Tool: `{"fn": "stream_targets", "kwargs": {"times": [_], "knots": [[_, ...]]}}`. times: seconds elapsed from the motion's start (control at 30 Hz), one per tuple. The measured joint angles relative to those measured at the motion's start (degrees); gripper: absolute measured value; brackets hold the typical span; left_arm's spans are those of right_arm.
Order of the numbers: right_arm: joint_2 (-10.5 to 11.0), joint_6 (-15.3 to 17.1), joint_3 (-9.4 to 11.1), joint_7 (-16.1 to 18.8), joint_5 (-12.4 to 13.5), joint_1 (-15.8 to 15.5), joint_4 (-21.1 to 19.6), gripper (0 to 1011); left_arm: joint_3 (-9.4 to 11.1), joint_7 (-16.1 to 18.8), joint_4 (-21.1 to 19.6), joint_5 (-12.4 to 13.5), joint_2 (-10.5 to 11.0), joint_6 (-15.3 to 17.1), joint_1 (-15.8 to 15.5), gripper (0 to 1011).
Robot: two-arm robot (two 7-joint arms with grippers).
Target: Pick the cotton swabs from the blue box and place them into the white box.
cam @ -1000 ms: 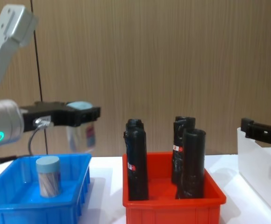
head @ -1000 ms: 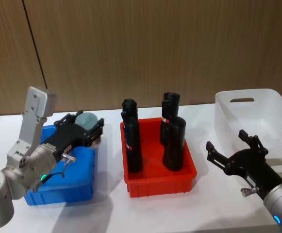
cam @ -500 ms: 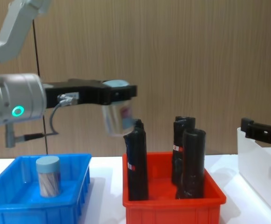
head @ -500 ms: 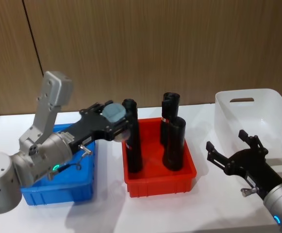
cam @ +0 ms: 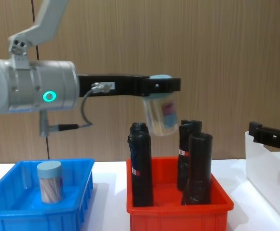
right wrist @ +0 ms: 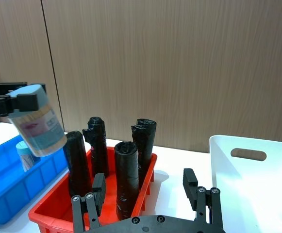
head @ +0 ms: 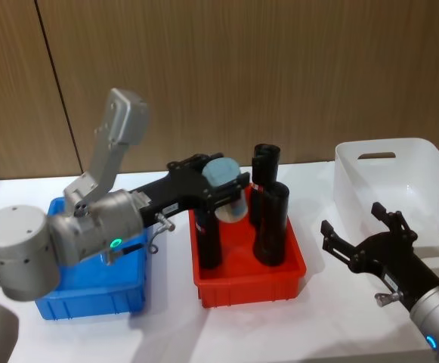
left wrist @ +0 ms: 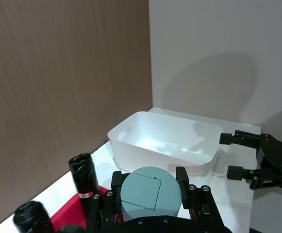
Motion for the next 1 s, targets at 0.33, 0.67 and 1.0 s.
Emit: {"fn": "stream_targets", "kwargs": {"times": [0.33, 0.67, 1.0], "knots": [[0.0, 0.0, 0.0, 0.0, 0.0, 0.0, 0.0, 1001, 1.2, -2.5, 5.5, 0.1, -2.8, 2.1, -4.3, 671], [0.0, 0.1, 0.0, 0.1, 0.0, 0.0, 0.0, 1001, 1.8, -3.6, 8.4, 0.4, -4.2, 3.0, -6.5, 671], [0.0, 2.5, -0.1, 2.4, -0.5, 0.8, 0.0, 1001, 2.1, -4.2, 10.0, 0.5, -5.0, 3.5, -7.7, 671]]}}
